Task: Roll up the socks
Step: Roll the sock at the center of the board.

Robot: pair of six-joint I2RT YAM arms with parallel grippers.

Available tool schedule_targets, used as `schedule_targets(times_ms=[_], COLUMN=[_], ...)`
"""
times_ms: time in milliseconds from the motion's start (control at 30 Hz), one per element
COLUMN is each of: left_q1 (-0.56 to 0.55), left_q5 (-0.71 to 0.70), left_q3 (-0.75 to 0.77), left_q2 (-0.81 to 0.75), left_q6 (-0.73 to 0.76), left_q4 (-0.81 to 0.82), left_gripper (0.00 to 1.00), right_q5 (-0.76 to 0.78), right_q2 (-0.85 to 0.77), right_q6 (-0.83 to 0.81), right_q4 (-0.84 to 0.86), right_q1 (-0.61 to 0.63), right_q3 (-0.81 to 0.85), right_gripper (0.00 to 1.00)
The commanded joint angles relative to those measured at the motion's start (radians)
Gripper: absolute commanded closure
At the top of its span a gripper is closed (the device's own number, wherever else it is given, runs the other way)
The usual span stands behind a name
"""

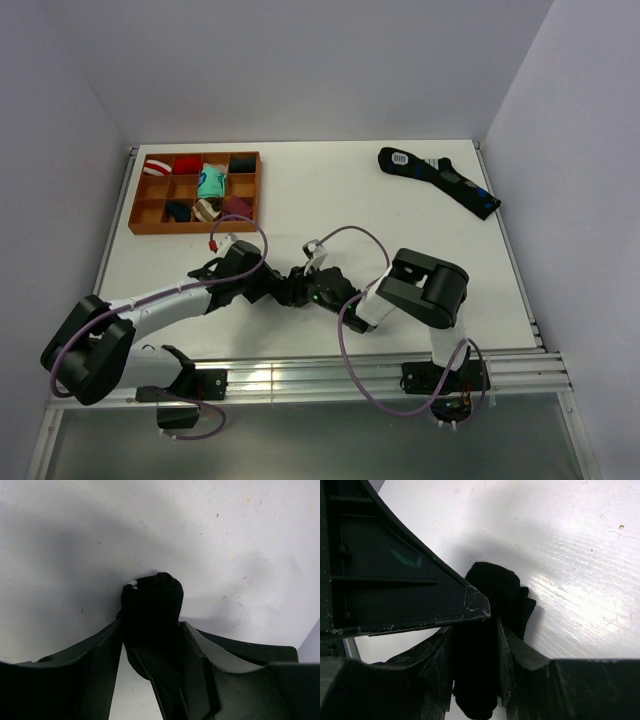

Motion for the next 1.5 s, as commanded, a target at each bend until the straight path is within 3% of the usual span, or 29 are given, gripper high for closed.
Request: schedule_targets(times_ms=[0,233,867,1467], left_q1=[0.014,0.040,0.040,0.017], left_q5=[0.034,0.042,0.065,0.031], left_q3=[-0.016,-0.053,-0.090,-0.054], left_q2=[-0.030,-0.093,-0.010,0.080], left_q6=[0.029,0.033,-0.025,-0.048], left_q4=[0.019,0.034,0.131,0.126], left_gripper=[0.46,0.45,0.46,0.45], right_q5=[-0.015,-0.014,-0.032,-0.238], right_q2=[0.131,0.140,0.155,0.183], right_q6=[-0.012,-0.017,-0.012,0.060], right_q4=[-0.480,-0.489,-0.475,-0.299], right_q1=[0.005,0.003,0.003,-0.057], right_q3=[-0.069,-0.061,-0.054,-0.103], right_gripper=[0.92,0.92,0.92,0.92])
